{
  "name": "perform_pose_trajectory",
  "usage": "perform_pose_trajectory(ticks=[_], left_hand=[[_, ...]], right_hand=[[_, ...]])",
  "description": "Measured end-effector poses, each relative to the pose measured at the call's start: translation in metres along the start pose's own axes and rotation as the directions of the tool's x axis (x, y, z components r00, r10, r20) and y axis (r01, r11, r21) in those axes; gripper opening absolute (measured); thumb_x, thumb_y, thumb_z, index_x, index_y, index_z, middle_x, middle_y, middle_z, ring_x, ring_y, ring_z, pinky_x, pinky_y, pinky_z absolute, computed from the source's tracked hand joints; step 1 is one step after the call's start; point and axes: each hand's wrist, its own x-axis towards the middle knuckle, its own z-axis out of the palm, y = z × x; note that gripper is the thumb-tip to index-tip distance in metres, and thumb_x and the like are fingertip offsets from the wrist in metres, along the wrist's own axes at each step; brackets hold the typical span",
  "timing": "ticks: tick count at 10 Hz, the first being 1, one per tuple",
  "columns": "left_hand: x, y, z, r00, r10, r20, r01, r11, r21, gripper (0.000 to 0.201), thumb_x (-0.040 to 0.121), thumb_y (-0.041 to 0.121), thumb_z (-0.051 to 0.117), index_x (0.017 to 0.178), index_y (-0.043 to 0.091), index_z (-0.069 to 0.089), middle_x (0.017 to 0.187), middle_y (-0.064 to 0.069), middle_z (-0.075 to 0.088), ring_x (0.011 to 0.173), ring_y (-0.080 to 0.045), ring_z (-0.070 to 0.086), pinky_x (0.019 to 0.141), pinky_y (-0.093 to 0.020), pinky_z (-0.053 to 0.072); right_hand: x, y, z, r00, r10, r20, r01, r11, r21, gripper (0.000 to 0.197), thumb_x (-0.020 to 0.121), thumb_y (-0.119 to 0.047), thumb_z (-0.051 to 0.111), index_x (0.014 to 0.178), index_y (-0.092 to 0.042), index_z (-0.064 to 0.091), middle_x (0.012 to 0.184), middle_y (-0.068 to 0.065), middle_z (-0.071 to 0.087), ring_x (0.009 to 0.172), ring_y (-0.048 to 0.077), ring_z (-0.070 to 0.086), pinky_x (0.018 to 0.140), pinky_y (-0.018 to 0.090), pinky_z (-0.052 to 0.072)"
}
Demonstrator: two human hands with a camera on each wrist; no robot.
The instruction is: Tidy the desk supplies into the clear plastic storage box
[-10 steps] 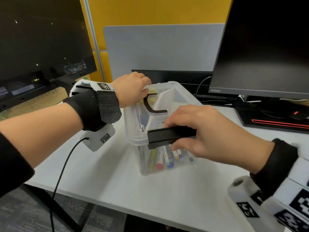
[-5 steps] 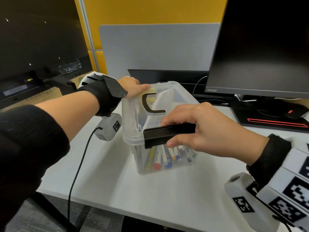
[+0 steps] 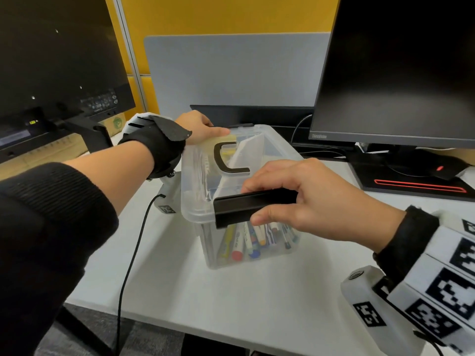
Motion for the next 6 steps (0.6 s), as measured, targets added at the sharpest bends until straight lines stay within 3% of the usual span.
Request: perform_pose_trajectory(ticks=[1,3,5,6], left_hand=[[0.000,0.002,0.000,0.995,0.069,-0.071,-0.065,0.997,0.052,0.053,0.087,0.049,0.054,0.117,0.006,0.062,0.117,-0.014,0.063,0.088,-0.018,0.049,0.076,-0.027,0.039],[0.003,0.004,-0.001,0.983,0.153,-0.101,-0.143,0.984,0.102,0.049,0.087,0.043,0.056,0.112,0.002,0.066,0.112,-0.018,0.065,0.086,-0.019,0.050,0.078,-0.027,0.042],[0.001,0.004,0.000,0.967,0.246,-0.064,-0.234,0.960,0.154,0.043,0.092,0.039,0.049,0.119,0.007,0.062,0.116,-0.014,0.062,0.101,-0.026,0.057,0.078,-0.026,0.038],[-0.010,0.001,-0.002,0.893,0.416,-0.170,-0.391,0.906,0.161,0.036,0.092,0.031,0.054,0.120,0.009,0.060,0.117,-0.013,0.061,0.106,-0.026,0.059,0.083,-0.024,0.038]], right_hand=[[0.001,0.000,0.000,1.000,-0.002,0.005,0.002,1.000,0.015,0.025,0.074,-0.023,0.075,0.099,-0.026,0.071,0.095,-0.005,0.066,0.092,0.012,0.061,0.085,0.035,0.050],[0.002,0.001,-0.001,1.000,0.014,0.012,-0.014,0.999,0.038,0.026,0.074,-0.022,0.075,0.099,-0.027,0.072,0.095,-0.005,0.065,0.092,0.012,0.060,0.085,0.036,0.050],[0.002,0.002,0.002,0.999,0.033,-0.040,-0.030,0.998,0.062,0.026,0.071,-0.023,0.078,0.095,-0.029,0.071,0.094,-0.009,0.063,0.089,0.007,0.059,0.084,0.026,0.049],[-0.004,0.004,0.004,0.996,-0.034,-0.079,0.035,0.999,0.010,0.037,0.069,-0.029,0.075,0.105,-0.029,0.066,0.098,-0.010,0.061,0.093,0.003,0.057,0.086,0.018,0.045]])
